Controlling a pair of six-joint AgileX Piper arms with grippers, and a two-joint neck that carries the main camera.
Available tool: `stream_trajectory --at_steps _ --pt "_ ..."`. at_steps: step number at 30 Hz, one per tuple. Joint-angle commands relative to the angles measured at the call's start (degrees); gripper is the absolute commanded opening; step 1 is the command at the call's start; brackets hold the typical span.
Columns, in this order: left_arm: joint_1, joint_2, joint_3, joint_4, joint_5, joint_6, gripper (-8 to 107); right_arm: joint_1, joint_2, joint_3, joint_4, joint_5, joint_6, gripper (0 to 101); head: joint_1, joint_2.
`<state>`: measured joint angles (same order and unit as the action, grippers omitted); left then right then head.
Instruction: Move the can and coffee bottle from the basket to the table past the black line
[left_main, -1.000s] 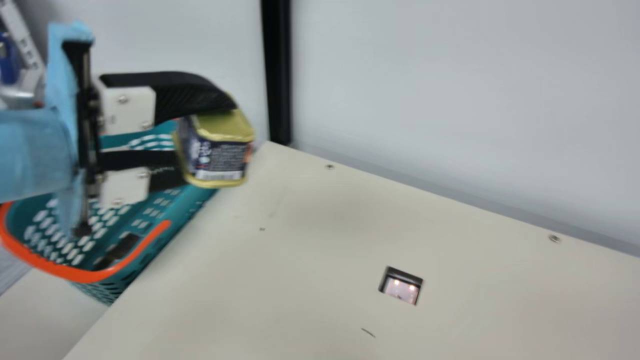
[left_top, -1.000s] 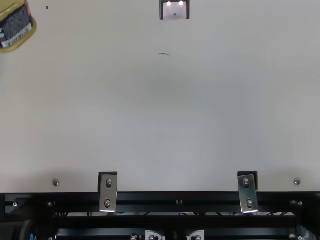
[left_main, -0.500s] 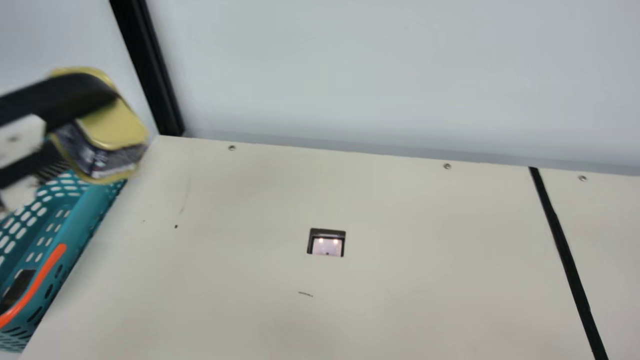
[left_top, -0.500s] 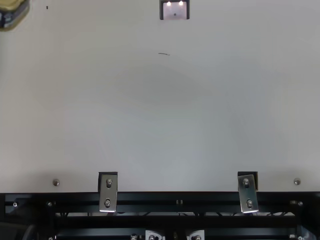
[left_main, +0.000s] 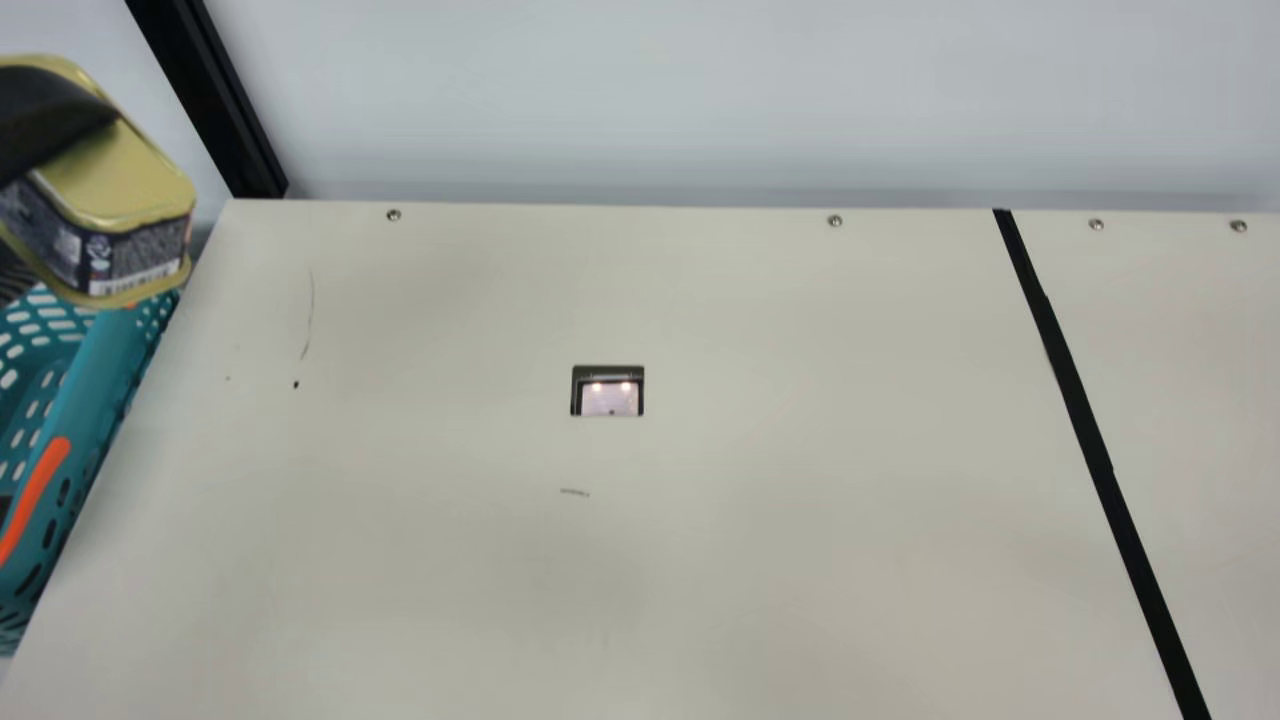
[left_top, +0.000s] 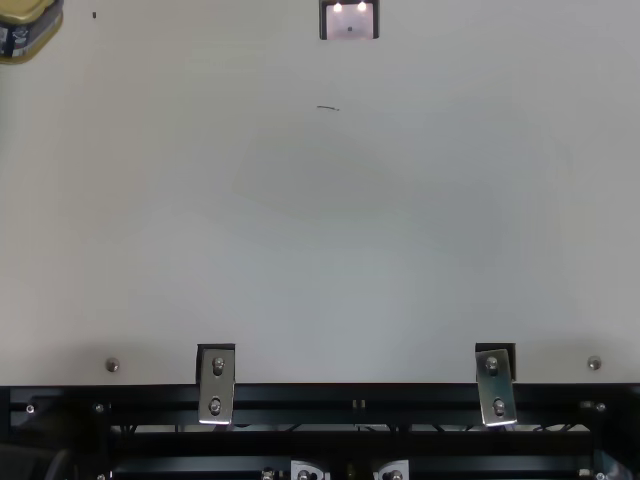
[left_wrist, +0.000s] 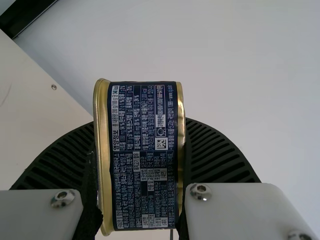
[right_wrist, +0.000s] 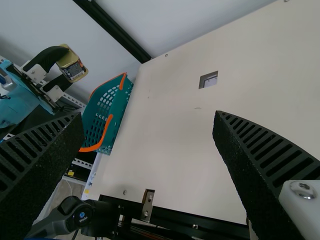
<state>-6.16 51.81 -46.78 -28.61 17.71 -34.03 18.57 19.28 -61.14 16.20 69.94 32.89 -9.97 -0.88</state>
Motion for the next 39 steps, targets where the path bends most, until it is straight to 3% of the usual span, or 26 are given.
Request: stream_trajectory --at_steps 1,22,39 --pt "0.0 0.0 0.0 0.0 0.0 0.0 10 0.0 0.0 0.0 0.0 0.0 0.0 101 -0.09 -0.92" --pt "0.41 0.32 0.22 -1.0 -0.43 2.09 10 0.0 0.0 0.0 0.0 0.0 0.0 101 -0.09 -0.92" --pt "-8.27 10.69 10.54 4.52 -20.61 13.55 10 0.0 0.0 0.0 -0.13 0.0 0.0 101 -0.09 -0.92"
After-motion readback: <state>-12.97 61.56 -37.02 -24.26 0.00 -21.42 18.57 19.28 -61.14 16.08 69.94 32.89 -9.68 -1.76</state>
